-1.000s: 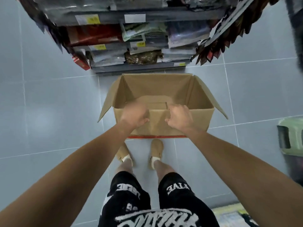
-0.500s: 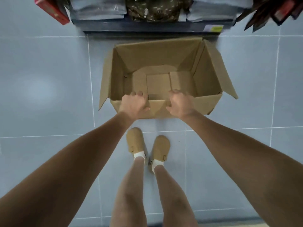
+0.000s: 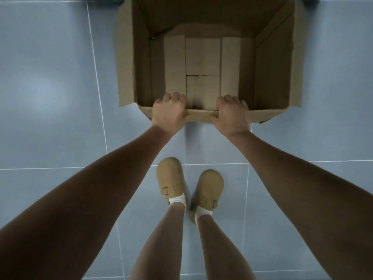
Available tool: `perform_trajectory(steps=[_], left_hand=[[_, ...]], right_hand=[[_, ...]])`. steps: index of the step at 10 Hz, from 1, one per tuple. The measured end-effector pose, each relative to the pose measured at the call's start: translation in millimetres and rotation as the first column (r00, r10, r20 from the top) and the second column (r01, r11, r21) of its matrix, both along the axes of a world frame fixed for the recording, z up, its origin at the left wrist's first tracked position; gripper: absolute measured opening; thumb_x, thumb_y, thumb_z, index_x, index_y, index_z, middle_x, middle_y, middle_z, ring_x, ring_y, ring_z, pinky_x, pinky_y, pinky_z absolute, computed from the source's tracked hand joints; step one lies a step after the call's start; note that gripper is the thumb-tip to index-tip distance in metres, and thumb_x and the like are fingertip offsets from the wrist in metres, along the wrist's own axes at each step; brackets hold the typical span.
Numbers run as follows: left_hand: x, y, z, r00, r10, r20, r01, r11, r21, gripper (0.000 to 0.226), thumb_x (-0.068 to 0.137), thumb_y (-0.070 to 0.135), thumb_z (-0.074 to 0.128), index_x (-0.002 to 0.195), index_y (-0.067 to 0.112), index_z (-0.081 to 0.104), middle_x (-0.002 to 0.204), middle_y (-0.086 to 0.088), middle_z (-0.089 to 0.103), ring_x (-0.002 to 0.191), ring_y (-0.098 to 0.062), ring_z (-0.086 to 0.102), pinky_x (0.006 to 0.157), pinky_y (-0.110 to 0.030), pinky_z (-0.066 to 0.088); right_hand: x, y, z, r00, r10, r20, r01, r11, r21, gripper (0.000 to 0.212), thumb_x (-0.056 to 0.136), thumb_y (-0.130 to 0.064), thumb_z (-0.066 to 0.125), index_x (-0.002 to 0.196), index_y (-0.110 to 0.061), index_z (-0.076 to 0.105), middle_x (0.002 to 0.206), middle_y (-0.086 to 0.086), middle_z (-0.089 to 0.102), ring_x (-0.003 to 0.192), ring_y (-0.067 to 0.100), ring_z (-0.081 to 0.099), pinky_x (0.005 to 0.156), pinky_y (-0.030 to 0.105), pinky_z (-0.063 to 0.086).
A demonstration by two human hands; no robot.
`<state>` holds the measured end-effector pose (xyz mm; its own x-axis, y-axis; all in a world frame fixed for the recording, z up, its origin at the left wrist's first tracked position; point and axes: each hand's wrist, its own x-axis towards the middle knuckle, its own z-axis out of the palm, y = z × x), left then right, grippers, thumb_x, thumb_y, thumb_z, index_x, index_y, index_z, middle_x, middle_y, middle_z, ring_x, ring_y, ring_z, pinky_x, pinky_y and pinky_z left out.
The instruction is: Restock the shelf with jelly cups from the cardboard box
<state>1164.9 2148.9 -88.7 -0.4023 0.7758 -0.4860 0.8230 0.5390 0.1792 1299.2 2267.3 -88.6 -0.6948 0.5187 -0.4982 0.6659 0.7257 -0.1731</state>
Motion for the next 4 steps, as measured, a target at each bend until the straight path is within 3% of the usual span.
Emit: perform_trajectory(steps=[4], left_hand=[[5, -2, 11, 1.000, -0.009, -0.018, 0.009, 0.999, -0.040, 0.036, 0.091, 0.033, 0.053, 0.118, 0.010, 0.053, 0.118, -0.009, 0.055, 0.111, -0.027, 0.048, 0.088, -0.039, 0.039]], right_hand=[[-3, -3, 8, 0.999, 0.010, 0.047, -0.012, 0.998, 0.059, 0.024, 0.090, -0.019, 0.056, 0.108, -0.004, 0.059, 0.111, 0.016, 0.059, 0.106, 0.033, 0.052, 0.087, 0.039, 0.039]])
